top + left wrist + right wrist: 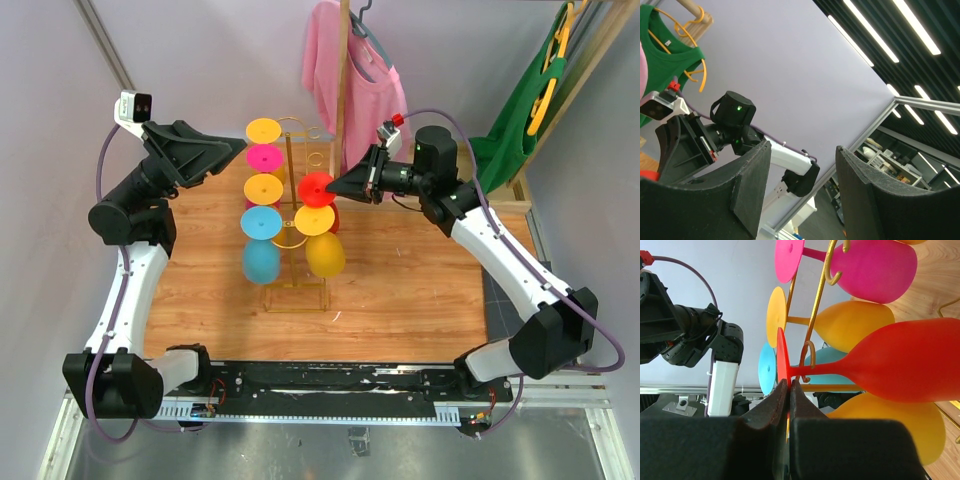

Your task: Place the wine glass upside down on the wine glass rack

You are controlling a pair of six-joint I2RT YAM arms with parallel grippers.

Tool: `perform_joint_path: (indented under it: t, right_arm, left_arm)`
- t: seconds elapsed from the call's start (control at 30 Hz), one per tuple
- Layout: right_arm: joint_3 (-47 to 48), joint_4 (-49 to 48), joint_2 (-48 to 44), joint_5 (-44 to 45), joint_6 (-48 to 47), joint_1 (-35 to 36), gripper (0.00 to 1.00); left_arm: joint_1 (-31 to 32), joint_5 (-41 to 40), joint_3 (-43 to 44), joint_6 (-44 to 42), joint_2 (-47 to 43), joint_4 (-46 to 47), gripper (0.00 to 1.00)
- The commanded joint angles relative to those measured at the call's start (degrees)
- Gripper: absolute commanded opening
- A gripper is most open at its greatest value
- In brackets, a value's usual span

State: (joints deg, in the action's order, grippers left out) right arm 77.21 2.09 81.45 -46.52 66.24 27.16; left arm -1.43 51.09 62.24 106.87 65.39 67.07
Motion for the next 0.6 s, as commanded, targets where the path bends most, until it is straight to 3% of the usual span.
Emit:
perform_joint_path:
  t: [0.0,0.3,0.57]
  right_arm:
    - [2.1,-2.1,0.1,-0.9,0.0,1.0,0.01]
    - [2.0,-2.0,1.7,-1.6,-0.3,1.5,0.01]
    - [1.8,-1.2,1.8,-1.6,-1.2,1.5,0.17]
  left_arm:
    - [-0.3,0.6,-0.3,-0.8,-1.0,0.5,0.59]
    - [-0.3,0.7,-0.6,-0.9,-1.1,0.5,0.59]
    - [-0.3,0.8,-0.7,-0.8,-1.3,0.6,0.59]
